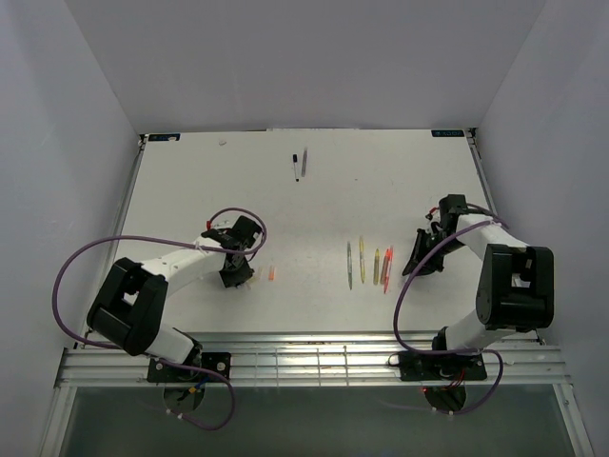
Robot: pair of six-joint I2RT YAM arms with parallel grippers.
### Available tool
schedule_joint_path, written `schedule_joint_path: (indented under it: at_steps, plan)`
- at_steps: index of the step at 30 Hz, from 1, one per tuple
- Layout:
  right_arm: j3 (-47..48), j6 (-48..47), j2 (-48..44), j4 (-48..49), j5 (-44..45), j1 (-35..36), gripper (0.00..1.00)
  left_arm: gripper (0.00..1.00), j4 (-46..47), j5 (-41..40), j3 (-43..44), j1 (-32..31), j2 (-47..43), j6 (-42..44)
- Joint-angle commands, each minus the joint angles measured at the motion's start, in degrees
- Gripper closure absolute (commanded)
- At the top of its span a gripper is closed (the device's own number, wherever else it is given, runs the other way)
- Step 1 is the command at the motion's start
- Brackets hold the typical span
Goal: Open the pen caps
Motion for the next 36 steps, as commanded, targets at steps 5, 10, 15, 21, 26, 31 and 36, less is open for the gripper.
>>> schedule_joint_path:
  at_steps: [5, 10, 15, 21, 26, 31, 36]
  plan:
    - [-0.14, -1.08, 2.54, 2.01, -0.31, 1.4, 0.83, 0.44, 0.87, 3.12, -1.68, 0.18, 1.12, -0.91]
    - [-0.05, -0.9, 3.59, 2.45, 0.13, 1.67, 0.79, 0.37, 0.52, 3.56, -2.39, 0.18, 0.41, -1.43]
    - [-0.06, -0.73, 3.77, 2.71, 0.83, 1.76, 0.7, 0.32, 0.08, 3.65, -2.57, 0.18, -0.11, -1.61]
    - [0.12, -0.64, 3.42, 2.8, 0.66, 1.93, 0.68, 0.31, -1.06, 3.39, -1.95, 0.18, -1.34, -1.87]
    - [2.4, -0.46, 1.4, 0.87, 1.01, 2.02, 0.67, 0.31, -4.05, 2.07, 0.42, 0.18, -4.58, -3.01]
    - [5.65, -0.46, -1.32, -2.12, 0.92, 1.93, 0.66, 0.31, -7.73, 0.31, 4.98, 0.18, -7.58, -3.46]
    - [8.73, -0.29, -3.34, -5.54, 0.31, 2.19, 0.65, 0.28, -8.71, -3.29, 15.42, 0.18, -7.94, -0.65]
